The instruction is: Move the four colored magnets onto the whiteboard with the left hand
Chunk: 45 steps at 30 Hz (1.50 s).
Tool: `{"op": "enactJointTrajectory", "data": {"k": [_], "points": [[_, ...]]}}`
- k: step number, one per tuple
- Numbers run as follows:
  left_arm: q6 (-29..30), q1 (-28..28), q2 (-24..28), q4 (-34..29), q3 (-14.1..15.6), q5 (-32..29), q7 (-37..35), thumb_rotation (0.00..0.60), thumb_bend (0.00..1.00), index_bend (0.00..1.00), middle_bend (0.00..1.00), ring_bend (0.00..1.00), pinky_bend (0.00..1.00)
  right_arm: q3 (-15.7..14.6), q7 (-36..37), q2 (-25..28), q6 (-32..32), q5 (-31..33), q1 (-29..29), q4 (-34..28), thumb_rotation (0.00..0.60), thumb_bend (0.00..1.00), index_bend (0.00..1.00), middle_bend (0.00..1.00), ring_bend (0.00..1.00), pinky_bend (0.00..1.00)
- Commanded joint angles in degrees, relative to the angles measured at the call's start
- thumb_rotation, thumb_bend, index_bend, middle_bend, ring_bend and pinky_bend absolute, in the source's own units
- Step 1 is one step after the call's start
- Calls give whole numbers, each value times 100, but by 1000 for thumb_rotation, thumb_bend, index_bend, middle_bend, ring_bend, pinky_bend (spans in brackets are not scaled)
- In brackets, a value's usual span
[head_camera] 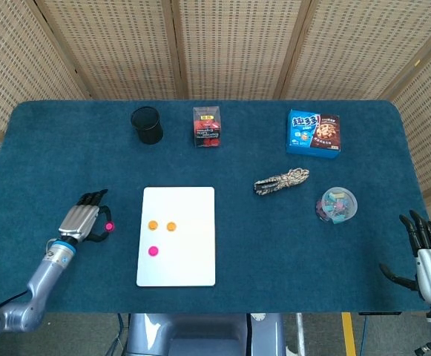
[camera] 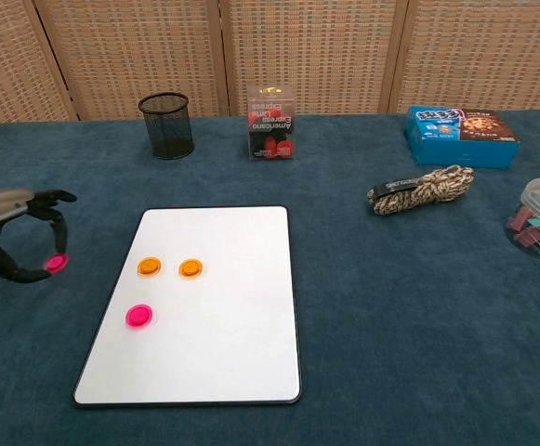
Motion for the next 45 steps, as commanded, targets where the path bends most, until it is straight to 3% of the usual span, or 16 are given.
{"op": "enactJointTrajectory", "data": {"k": [1, 6, 15, 26, 45], "points": [[109, -160, 26, -609, -65, 291, 161, 600, 360, 542, 0, 0, 0, 0, -8, 0, 0, 1, 0, -5, 600, 242, 0, 0, 0, 0], [52, -462, -322, -1074, -135, -50, 937, 600, 354, 541, 0, 0, 0, 5, 5, 1, -5, 18, -2, -6, 600, 244, 0, 0, 0, 0], [80, -862, -887, -1275, -165, -1043, 1892, 600, 344, 541, 0, 0, 0, -2, 56, 40, -87, 66, 10, -15, 600, 242, 0, 0, 0, 0], [273, -1045, -1113, -1297, -43, -1419, 2239, 600, 337, 541, 0, 0, 0, -2, 80, 59, -96, 66, 12, -32, 600, 239, 0, 0, 0, 0], [514, -1108, -1249, -1237, 159, -1513, 2459, 600, 324, 541, 0, 0, 0, -7, 125, 73, -108, 65, 14, -37, 600, 241, 0, 0, 0, 0]]}}
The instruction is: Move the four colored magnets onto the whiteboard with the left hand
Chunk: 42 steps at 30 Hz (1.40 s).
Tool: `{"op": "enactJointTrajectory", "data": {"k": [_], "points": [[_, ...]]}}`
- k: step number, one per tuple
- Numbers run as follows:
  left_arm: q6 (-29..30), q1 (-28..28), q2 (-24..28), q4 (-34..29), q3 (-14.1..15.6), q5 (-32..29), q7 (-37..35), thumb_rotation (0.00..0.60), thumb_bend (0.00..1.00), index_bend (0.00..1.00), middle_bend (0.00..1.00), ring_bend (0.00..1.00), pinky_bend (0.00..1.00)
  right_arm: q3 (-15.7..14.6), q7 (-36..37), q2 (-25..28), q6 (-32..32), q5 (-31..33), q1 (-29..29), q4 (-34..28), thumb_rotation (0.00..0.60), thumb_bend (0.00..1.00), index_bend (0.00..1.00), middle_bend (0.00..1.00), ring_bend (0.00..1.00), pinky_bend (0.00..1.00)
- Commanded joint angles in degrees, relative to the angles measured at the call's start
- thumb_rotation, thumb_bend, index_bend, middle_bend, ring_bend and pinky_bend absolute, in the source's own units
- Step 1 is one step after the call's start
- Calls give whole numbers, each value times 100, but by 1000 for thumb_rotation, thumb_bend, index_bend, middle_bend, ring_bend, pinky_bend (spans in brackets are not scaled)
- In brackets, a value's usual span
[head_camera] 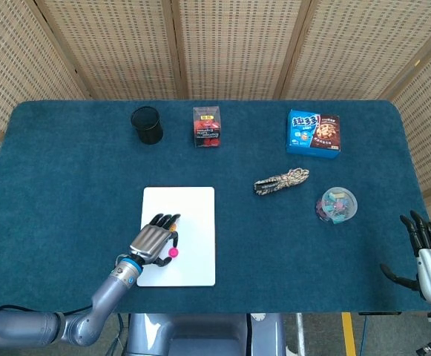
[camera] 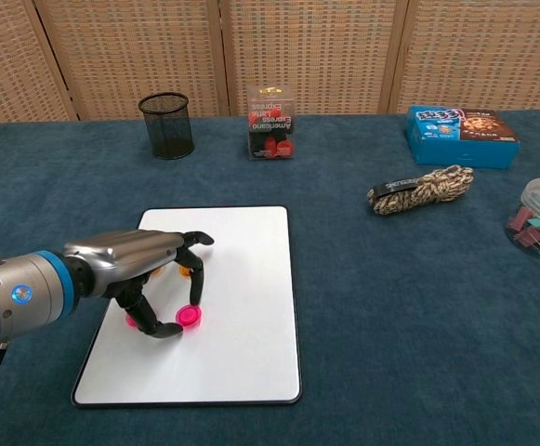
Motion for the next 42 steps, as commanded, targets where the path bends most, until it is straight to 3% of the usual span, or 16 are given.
{"op": "enactJointTrajectory", "data": {"k": [1, 12, 17, 25, 30, 33, 36, 42], "points": [[44, -4, -1, 0, 4, -6, 27, 600, 325, 541, 0, 0, 0, 0, 4, 1, -2, 0, 0, -1, 600, 241, 0, 0, 0, 0], [59, -19, 5, 3, 60, 3, 32, 600, 306, 530, 0, 0, 0, 0, 3, 1, 4, 0, -1, -7, 600, 243, 0, 0, 0, 0], [46, -33, 34, -48, 73, -86, 57, 600, 299, 348, 0, 0, 0, 0, 19, 4, 2, -3, 0, -5, 600, 242, 0, 0, 0, 0], [95, -1, 84, -147, 48, 156, -144, 600, 299, 310, 0, 0, 0, -2, 36, 7, 2, -7, -1, -1, 600, 242, 0, 0, 0, 0], [127, 127, 544, -698, 21, 744, -654, 600, 290, 238, 0, 0, 0, -2, 42, 8, -8, -2, 3, 4, 600, 241, 0, 0, 0, 0], [277, 251, 892, -1024, 22, 1120, -914, 600, 243, 111, 0, 0, 0, -2, 41, 9, -2, -8, 2, 3, 600, 239, 0, 0, 0, 0], [881, 607, 1556, -1406, 89, 1735, -1152, 600, 158, 6, 0, 0, 0, -4, 26, 2, 16, -15, -4, 3, 600, 240, 0, 0, 0, 0], [2065, 1435, 2511, -1425, 318, 2377, -1510, 600, 91, 0, 0, 0, 0, -4, -57, -19, 63, -32, -18, -12, 600, 241, 0, 0, 0, 0]]}}
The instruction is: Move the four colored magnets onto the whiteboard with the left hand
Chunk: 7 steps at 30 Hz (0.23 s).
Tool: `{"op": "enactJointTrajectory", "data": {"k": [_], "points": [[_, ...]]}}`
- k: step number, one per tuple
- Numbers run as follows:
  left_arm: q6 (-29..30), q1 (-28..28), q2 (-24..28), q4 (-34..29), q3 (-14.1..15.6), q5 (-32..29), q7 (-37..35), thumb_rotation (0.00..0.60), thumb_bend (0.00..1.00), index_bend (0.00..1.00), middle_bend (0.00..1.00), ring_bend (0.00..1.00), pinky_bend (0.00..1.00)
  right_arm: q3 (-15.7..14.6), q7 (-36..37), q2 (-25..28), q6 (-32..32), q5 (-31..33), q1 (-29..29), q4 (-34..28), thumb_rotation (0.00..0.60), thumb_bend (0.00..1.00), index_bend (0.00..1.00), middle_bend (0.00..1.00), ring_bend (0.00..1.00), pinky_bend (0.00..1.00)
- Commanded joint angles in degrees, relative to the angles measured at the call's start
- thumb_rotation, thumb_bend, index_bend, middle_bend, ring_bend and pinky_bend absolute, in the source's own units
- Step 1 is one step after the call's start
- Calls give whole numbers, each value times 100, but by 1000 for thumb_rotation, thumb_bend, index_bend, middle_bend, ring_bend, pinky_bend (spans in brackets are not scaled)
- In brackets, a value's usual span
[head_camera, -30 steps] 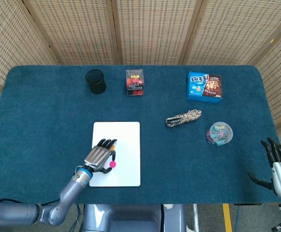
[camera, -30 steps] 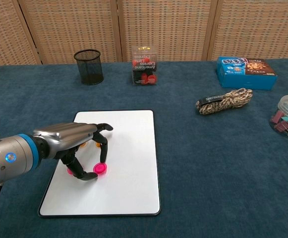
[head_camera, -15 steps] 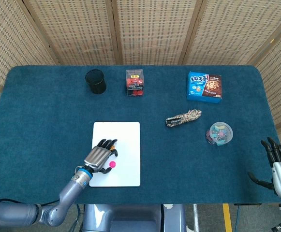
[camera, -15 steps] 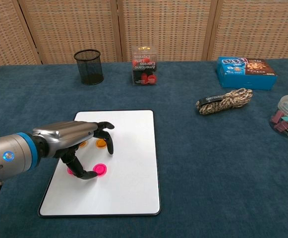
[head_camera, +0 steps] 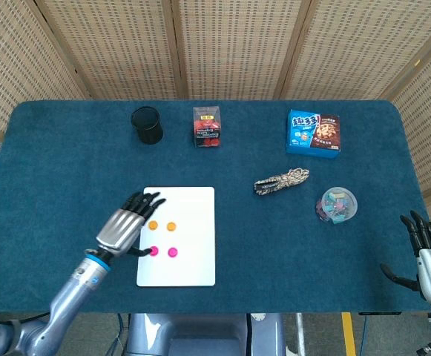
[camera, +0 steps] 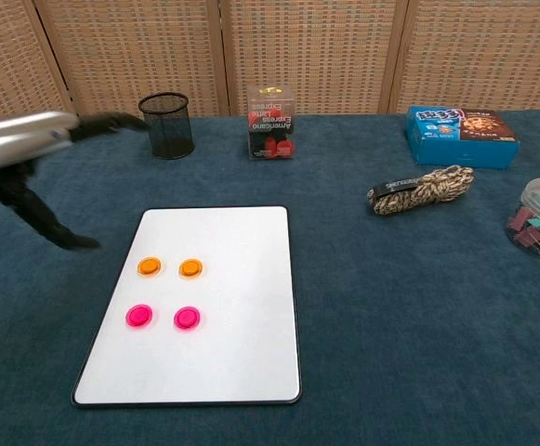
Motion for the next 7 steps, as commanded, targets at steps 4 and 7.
{"op": "enactJointTrajectory", "data": {"k": [4, 7], "points": [[1425, 1206, 914, 108, 343, 528, -622, 600, 84, 0, 0, 0, 0, 2, -86, -23, 50, -13, -16, -21, 600, 242, 0, 0, 0, 0], [1724, 1597, 1093, 158, 449, 465, -792, 600, 84, 0, 0, 0, 0, 5, -117, -36, 73, -15, -25, -26, 600, 241, 0, 0, 0, 0]]}}
